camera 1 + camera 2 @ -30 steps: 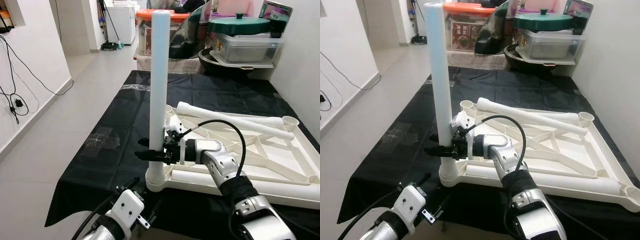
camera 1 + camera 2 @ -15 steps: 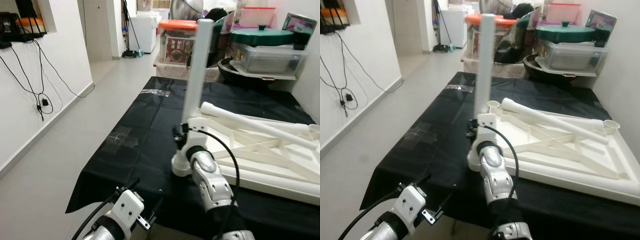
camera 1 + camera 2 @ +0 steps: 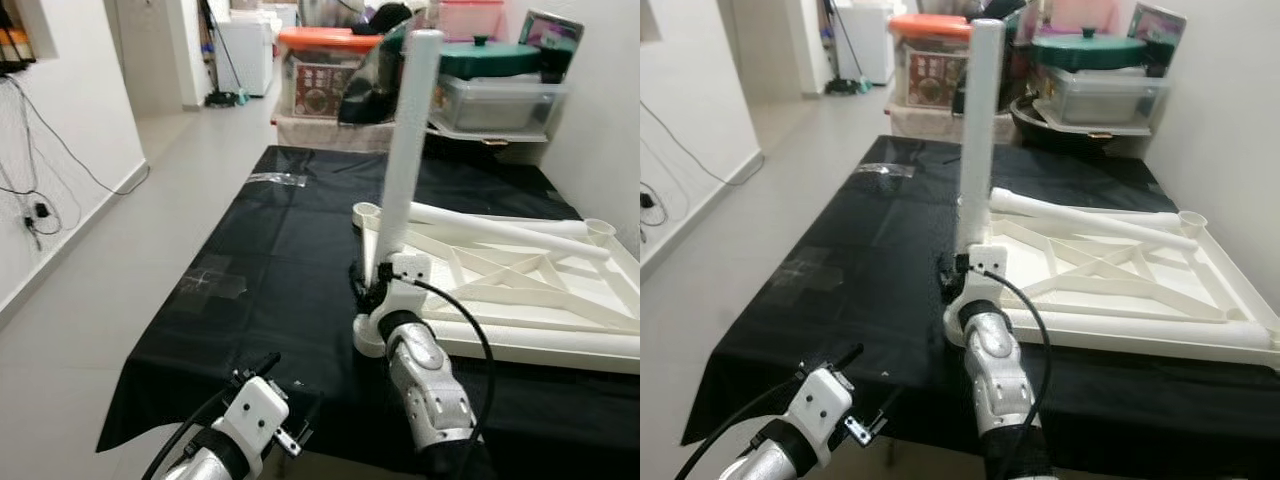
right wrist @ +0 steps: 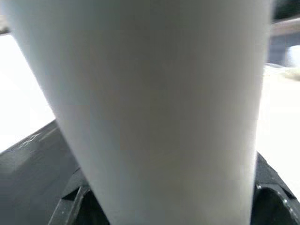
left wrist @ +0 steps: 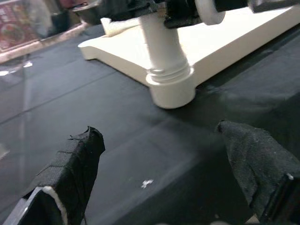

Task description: Building children table

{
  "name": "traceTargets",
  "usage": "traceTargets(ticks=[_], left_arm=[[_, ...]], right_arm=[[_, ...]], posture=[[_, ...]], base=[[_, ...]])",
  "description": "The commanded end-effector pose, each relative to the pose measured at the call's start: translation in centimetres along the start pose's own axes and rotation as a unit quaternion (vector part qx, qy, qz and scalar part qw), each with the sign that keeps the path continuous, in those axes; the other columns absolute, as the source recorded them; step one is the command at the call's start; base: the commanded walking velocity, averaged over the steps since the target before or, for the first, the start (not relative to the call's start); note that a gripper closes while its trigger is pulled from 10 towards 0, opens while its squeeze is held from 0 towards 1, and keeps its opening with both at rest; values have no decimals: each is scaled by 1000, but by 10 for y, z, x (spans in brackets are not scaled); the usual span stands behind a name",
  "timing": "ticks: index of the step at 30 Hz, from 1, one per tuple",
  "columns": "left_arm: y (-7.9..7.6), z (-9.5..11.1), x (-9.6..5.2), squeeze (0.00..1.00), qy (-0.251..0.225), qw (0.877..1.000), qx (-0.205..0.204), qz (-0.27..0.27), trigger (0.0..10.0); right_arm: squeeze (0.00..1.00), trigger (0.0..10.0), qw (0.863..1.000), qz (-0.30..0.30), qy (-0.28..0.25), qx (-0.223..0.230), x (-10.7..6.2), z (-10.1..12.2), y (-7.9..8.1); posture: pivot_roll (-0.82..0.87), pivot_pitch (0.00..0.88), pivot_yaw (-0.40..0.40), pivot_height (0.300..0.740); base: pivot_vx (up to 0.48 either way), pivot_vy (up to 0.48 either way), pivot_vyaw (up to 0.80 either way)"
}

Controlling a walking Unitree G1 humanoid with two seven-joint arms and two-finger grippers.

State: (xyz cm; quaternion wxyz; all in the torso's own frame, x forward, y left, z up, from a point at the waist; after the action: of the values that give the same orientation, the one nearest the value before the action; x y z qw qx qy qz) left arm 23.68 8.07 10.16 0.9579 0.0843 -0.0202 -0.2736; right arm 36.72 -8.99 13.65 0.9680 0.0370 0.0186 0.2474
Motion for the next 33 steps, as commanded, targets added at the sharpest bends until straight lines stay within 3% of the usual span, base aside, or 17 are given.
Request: traceTargets(ticks=[1,2,4,5,7,11,13,14,17,19,20,23,24,27,31,32,33], left_arm=[[0,-4,-1,0,4,1000,-5,-1,10000],[0,-4,-1,0,4,1000,-5,-1,10000],[0,-4,-1,0,4,1000,-5,-2,10000],[0,-4,-1,0,4,1000,-5,-2,10000],[0,-4,-1,0,4,1000,-4,-2,10000],[0,-4,-2,0,3,1000,-4,-1,10000],[0,-3,-2,0,1,1000,2,3,10000],[0,-3,-2,0,1,1000,2,3,10000],[1,-2,-4,0,-1,1000,4,15,10000],[1,-2,-4,0,-1,1000,2,17,10000],[1,-2,-5,0,-1,1000,1,17,10000],[0,-2,-5,0,-1,1000,1,16,10000],[0,-2,-5,0,-1,1000,0,14,10000],[-1,-3,-5,0,0,1000,-1,11,10000],[-2,-3,-5,0,0,1000,-3,9,10000],[-2,-3,-5,0,0,1000,-3,9,10000],[-2,-3,-5,0,0,1000,-3,9,10000]], right_arm=[[0,10000,994,103,26,13,3,-10,24],[0,10000,994,103,26,13,3,-10,24],[0,10000,980,191,49,-11,-3,-9,21],[0,10000,980,191,49,-11,-3,-9,21],[0,10000,966,249,65,-25,-4,-7,18],[0,10000,953,292,78,-38,-3,-6,20],[0,10000,929,353,99,-51,-7,-8,29],[0,10000,929,353,99,-51,-7,-8,29],[0,10000,909,397,112,-57,-7,-9,35],[0,10000,906,404,112,-57,-6,-8,36],[0,941,899,421,107,-52,-7,-7,39],[0,941,890,441,101,-46,-10,-5,42],[0,0,890,443,95,-43,-11,-5,43],[0,0,896,433,86,-45,-11,-6,42],[0,0,953,283,82,-66,8,-16,24],[0,0,953,283,82,-66,8,-16,24],[0,0,970,218,80,-64,13,-18,14]], posture=[[92,0,-48,740],[92,0,-48,740],[95,0,-49,740],[95,0,-49,740],[102,0,-53,740],[102,0,-53,740],[111,0,-60,740],[111,0,-60,740],[115,0,-67,740],[114,0,-66,740],[113,0,-64,740],[113,0,-64,740],[110,0,-62,740],[108,0,-60,740],[107,0,-63,740],[107,0,-63,740],[104,0,-62,740]], base=[[0,0,0],[0,0,0],[0,0,0],[0,0,0],[0,0,0],[0,0,0],[0,0,0],[0,0,0],[0,0,0],[0,0,0],[0,0,0],[0,0,0],[0,0,0],[0,0,0],[0,0,0],[0,0,0],[0,0,0]])
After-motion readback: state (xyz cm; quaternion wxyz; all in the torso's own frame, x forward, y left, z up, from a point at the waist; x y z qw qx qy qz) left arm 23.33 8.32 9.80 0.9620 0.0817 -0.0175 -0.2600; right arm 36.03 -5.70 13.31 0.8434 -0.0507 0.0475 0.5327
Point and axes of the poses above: a point about 5 cm out from each wrist's last joint towards the gripper, its own x axis pointing out of the wrist towards the gripper, its own z axis along the axis of the wrist's last joint, y = z × x, the point moved 4 cm from there along x, pointing out of the wrist towards the gripper, and after that the axes turned 4 degrees about -x, right-handed, at the moved point
